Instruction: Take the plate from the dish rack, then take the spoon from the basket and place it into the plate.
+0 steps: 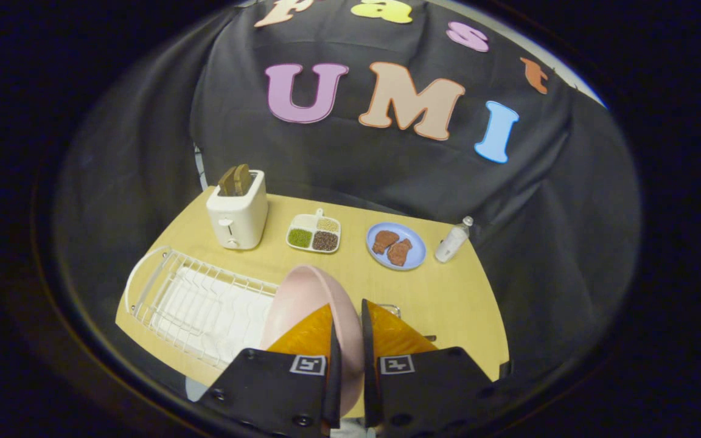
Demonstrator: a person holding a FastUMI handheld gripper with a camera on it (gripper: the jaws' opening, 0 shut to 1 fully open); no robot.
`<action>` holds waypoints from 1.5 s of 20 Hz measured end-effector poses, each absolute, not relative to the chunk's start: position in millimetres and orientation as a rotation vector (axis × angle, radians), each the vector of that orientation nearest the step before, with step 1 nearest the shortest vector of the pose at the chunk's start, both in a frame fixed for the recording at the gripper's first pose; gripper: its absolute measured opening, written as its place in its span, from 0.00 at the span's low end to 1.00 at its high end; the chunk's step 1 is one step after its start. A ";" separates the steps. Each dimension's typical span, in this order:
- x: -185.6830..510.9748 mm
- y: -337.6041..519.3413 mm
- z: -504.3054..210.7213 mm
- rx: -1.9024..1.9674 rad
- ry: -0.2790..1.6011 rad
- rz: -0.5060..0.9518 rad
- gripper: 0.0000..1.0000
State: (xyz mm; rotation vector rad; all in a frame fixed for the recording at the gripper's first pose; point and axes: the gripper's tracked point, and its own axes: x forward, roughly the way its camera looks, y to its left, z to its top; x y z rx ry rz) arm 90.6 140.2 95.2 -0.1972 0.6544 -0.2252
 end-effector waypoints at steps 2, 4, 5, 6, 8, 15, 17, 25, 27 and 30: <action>70.6 115.9 101.8 -0.147 0.640 -0.227 0.18; 51.9 87.4 103.2 -0.088 0.621 -0.238 0.18; 41.9 72.6 100.4 -0.056 0.615 -0.242 0.18; 31.7 58.0 94.6 -0.024 0.616 -0.247 0.18; 12.9 36.6 75.0 0.035 0.628 -0.231 0.18; -21.3 -7.4 -24.2 0.166 0.656 -0.169 0.18; -20.2 -10.7 -53.5 0.178 0.667 -0.154 0.18; -8.1 0.0 -133.8 0.342 0.726 -0.055 0.18; -6.6 -1.7 -143.5 0.348 0.713 -0.026 0.18; -2.4 -4.2 -159.9 0.375 0.721 0.003 0.18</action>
